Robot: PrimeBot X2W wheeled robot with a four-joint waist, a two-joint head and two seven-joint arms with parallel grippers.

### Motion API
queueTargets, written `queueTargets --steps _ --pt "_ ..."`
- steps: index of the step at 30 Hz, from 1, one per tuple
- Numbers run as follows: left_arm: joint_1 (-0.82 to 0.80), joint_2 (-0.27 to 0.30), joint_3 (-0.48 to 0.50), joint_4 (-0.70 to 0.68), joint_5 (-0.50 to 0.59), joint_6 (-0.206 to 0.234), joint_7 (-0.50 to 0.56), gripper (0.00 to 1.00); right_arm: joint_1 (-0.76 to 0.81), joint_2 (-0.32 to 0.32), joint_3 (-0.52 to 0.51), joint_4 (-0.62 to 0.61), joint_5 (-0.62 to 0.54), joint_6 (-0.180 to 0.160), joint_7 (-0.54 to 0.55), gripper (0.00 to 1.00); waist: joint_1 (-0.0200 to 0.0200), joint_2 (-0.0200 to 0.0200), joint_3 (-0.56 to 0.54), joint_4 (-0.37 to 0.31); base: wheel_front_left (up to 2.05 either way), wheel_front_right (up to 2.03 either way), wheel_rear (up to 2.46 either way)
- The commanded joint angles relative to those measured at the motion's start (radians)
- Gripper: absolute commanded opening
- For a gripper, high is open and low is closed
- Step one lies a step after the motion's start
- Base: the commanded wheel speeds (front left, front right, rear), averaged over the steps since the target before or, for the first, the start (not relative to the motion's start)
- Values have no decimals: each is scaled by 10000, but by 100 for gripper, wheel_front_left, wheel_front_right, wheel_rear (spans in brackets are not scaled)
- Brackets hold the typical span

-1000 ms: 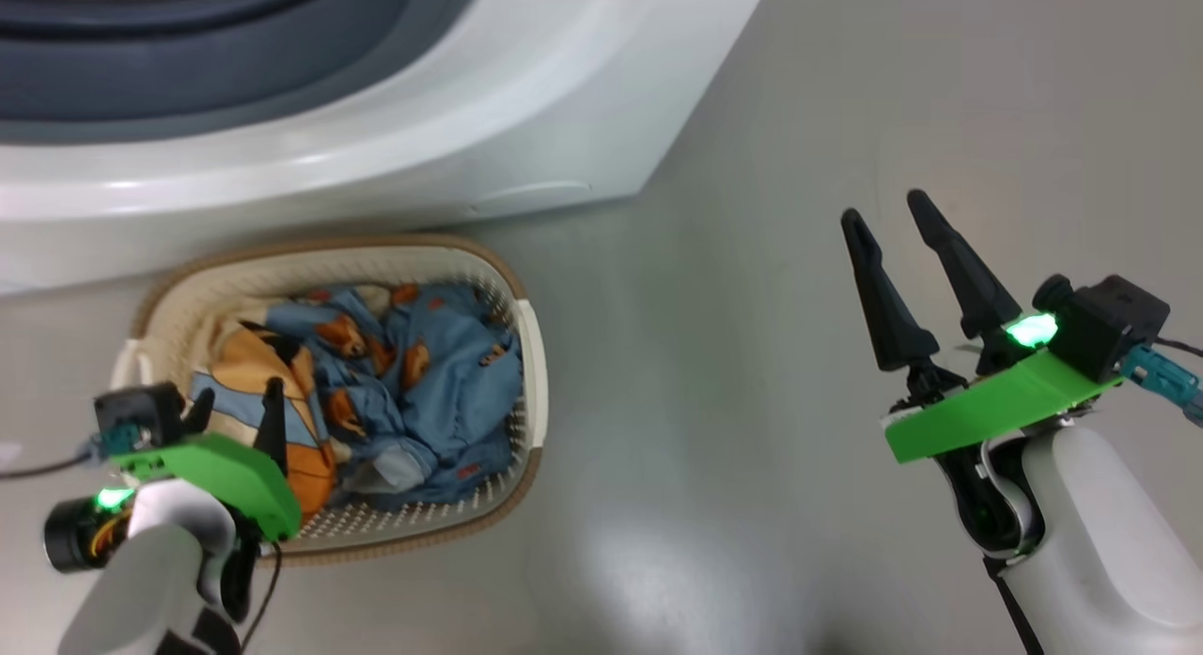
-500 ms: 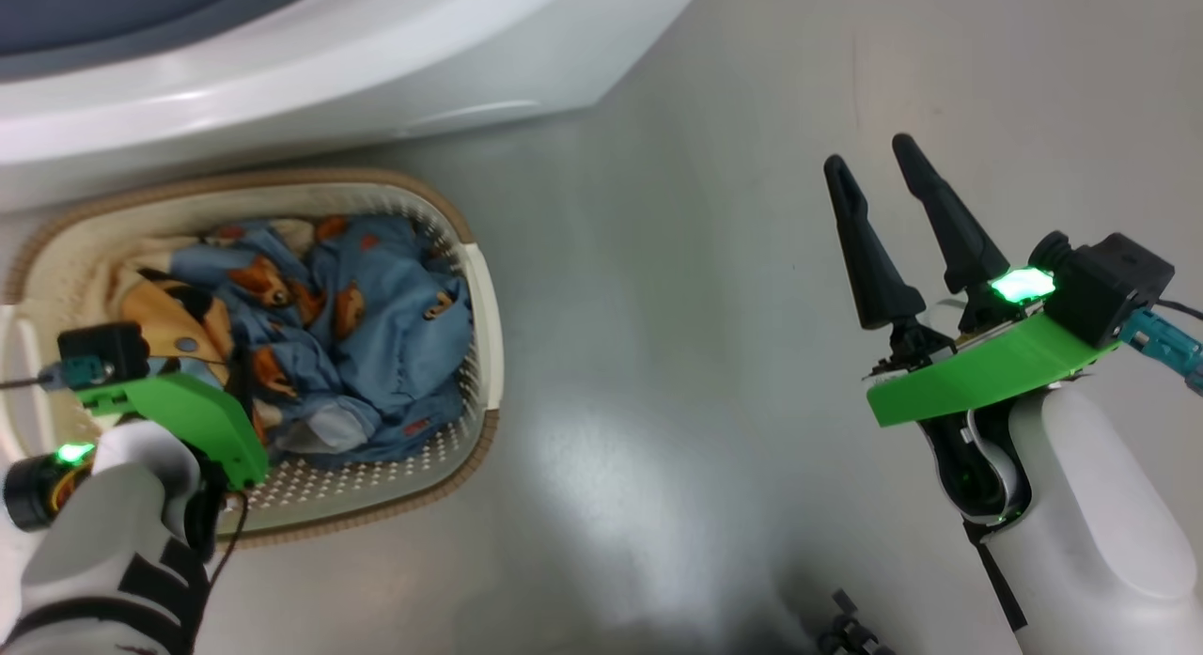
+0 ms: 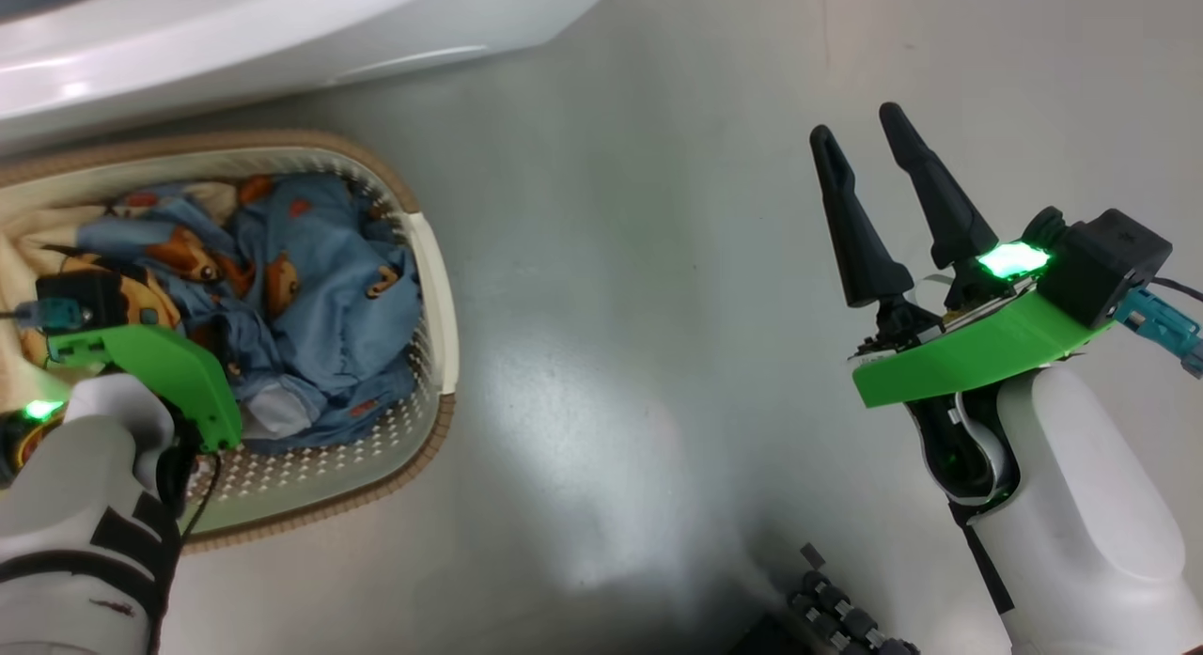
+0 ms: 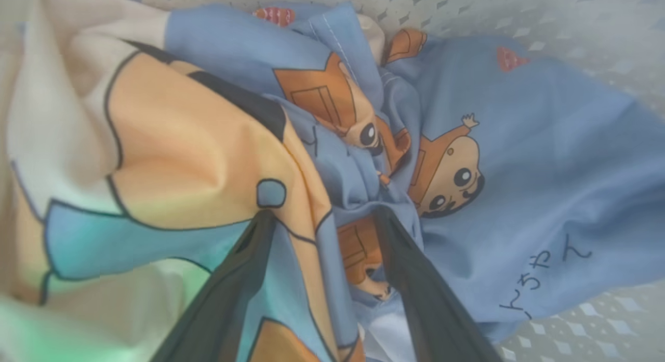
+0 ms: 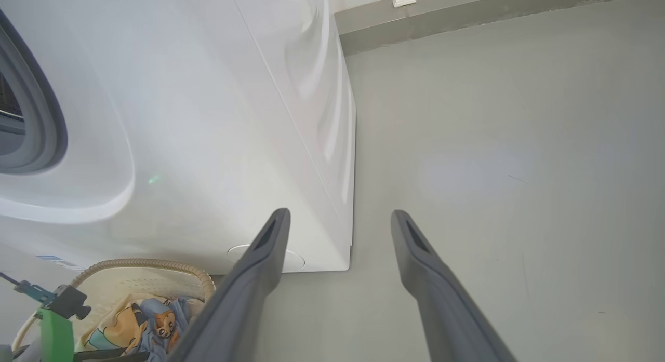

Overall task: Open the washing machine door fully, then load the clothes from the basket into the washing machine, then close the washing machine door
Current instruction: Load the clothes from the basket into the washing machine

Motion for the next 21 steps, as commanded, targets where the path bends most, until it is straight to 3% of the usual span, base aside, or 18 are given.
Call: queueTargets --steps 1,7,13,14,15,16,21 --pt "40 374 71 14 116 -44 89 100 196 -24 139 -247 -7 16 -117 100 0 0 152 -137 0 0 0" --pt "-122 236 -279 65 152 -400 603 100 234 19 110 -283 -45 16 -117 100 0 0 259 -207 0 0 0" --pt "-318 494 -453 106 177 -455 907 100 159 93 224 -339 -35 16 -117 100 0 0 449 -365 0 0 0" --pt "-350 513 -451 112 151 -457 1007 78 145 90 230 -346 -30 16 -117 100 0 0 484 -383 0 0 0" --pt "-366 519 -471 118 141 -462 1110 32 136 82 232 -346 -27 16 -117 100 0 0 498 -392 0 0 0" --pt "-386 525 -481 122 127 -465 1153 0 132 68 229 -341 -23 16 -117 100 0 0 509 -396 0 0 0" --pt "-386 472 -488 133 53 -460 862 0 111 33 187 -280 -49 16 -117 100 0 0 394 -362 0 0 0"
